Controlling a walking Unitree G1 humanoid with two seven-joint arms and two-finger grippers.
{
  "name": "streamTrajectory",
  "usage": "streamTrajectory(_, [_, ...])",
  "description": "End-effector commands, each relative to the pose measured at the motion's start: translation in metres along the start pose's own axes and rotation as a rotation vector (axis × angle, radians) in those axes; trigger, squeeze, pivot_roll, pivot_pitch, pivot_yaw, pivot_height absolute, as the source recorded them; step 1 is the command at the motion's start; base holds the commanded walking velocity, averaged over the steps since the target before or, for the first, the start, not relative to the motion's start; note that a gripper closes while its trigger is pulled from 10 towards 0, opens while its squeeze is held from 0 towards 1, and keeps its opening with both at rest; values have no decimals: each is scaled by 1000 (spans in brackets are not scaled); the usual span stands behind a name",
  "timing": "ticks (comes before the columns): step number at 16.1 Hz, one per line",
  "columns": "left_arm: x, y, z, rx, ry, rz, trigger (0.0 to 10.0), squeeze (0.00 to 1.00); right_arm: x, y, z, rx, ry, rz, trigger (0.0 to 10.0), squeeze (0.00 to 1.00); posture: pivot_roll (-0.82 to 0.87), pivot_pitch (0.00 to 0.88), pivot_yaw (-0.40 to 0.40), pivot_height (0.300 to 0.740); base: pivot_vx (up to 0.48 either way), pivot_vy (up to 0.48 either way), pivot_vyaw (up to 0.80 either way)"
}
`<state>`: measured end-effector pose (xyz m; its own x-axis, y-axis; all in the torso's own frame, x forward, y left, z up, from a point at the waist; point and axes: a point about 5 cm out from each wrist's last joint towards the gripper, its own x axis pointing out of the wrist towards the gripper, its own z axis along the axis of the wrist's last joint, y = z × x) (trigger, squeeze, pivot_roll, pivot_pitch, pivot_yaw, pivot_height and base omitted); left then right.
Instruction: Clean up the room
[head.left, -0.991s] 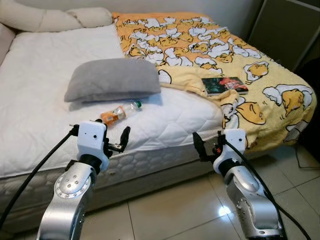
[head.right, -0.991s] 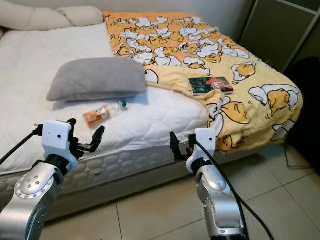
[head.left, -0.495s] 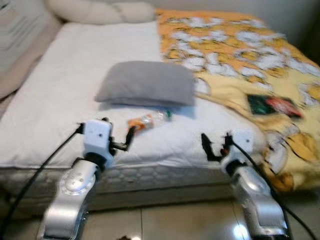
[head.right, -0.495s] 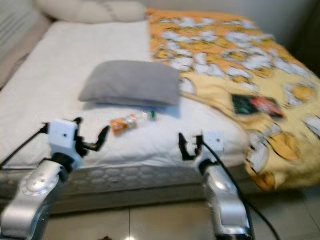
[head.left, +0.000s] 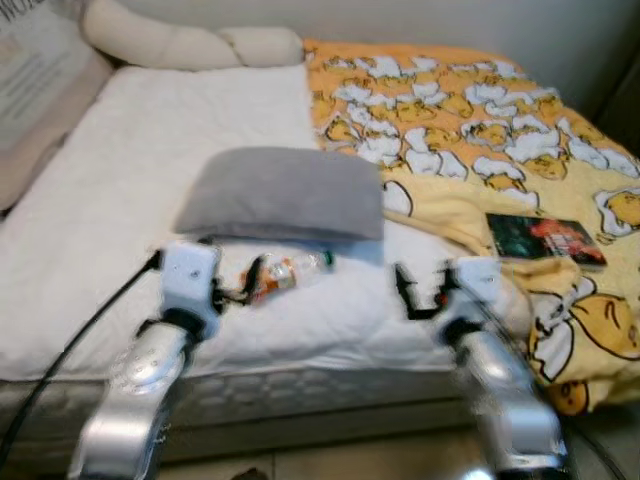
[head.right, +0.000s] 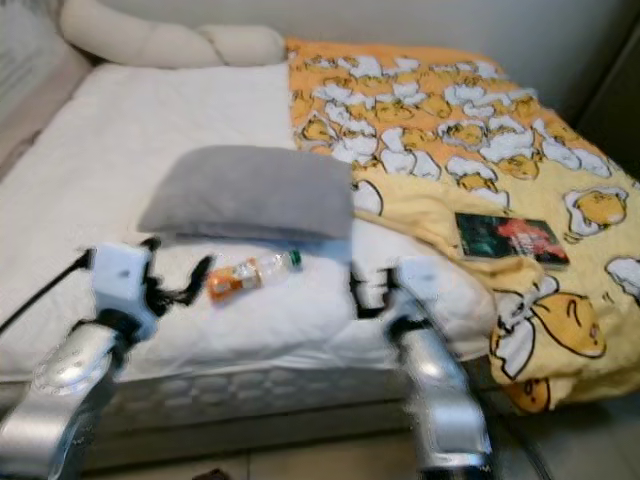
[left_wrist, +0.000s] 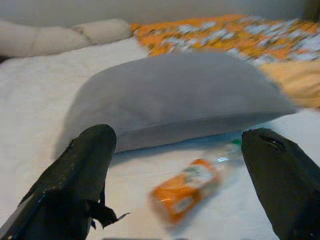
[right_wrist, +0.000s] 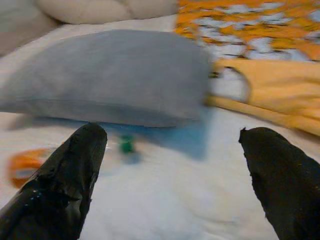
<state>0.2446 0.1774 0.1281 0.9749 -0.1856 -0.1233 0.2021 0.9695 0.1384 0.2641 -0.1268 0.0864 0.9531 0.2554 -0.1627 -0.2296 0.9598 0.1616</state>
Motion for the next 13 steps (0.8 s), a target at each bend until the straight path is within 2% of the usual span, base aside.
streamTrajectory(1, [3,-7,4,-10,-23,-30,10000,0,-3,-12,4,-21,-10,-38,10000,0,67,0,-28,740,356,0,0])
streamTrajectory(7, [7,-2,3,14,-13,-59,10000,0,-5,-16,5,-31,-1,-19,10000,0,58,0,-18,740,343,0,0])
streamTrajectory(9, [11,0,3,35,-5,-99,10000,0,-5,-20,7,-47,6,17,10000,0,57,0,-18,740,326,0,0])
streamTrajectory(10, [12,-1,2,40,5,-131,10000,0,-5,-21,9,-55,7,41,10000,0,54,0,-15,740,285,0,0])
streamTrajectory(11, [16,-3,-1,38,34,-236,10000,0,-4,-24,14,-92,16,121,10000,0,42,0,-5,740,0,0,0])
streamTrajectory(13, [26,0,-8,97,92,-391,10000,0,-3,-31,27,-161,37,255,10000,0,16,0,12,740,0,0,0])
